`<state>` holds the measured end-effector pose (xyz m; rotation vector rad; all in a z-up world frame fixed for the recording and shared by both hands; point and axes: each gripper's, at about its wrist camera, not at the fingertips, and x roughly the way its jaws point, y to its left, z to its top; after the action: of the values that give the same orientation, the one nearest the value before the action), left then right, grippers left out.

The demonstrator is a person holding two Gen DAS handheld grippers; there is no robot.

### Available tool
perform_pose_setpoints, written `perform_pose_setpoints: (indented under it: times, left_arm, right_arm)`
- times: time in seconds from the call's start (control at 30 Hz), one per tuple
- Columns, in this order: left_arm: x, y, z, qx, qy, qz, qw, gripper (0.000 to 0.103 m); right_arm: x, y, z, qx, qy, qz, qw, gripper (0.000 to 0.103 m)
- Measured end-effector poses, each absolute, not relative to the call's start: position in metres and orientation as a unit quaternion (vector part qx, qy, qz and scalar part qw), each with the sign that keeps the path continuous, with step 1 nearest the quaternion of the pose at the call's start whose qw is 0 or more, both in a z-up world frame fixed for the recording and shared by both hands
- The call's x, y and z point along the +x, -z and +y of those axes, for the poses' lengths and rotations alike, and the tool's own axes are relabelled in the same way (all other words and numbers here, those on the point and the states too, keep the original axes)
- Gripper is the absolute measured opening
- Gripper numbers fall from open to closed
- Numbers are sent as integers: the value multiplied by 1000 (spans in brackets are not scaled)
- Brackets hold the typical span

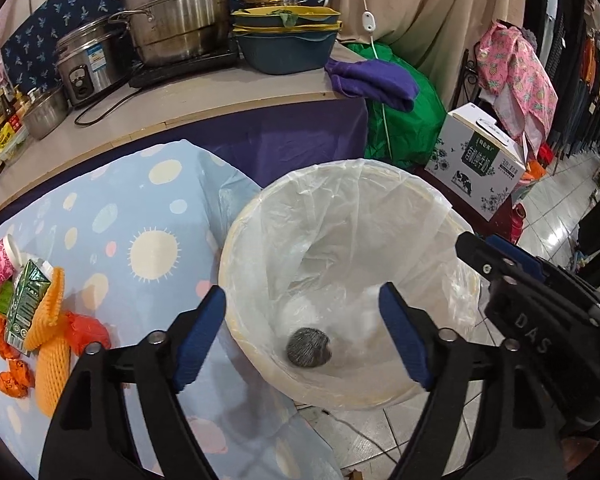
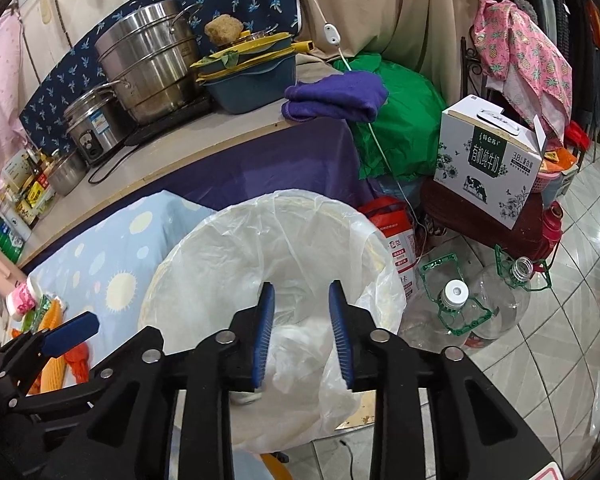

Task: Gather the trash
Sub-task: 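Carry both items over the bin and open both tools to drop them, then grasp the orange plastic bag with the left tool while the right tool grasps the red bag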

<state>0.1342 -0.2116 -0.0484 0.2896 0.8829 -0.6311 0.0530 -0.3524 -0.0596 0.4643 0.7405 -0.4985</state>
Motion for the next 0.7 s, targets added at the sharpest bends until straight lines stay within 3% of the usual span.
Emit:
perform_pose_setpoints:
  times: [0.23, 0.3, 0.7]
  left_arm:
    - [134, 43, -208, 132, 299, 415, 849, 80]
    - [133, 41, -208, 130, 300, 414, 850, 81]
    - [134, 29, -170, 102, 287, 409, 860, 84]
  right_arm:
    - [50, 45, -348, 214, 244, 342, 882, 38]
    - [49, 41, -346, 211, 243, 338, 884, 45]
    - [51, 19, -317, 184, 234, 325, 898, 52]
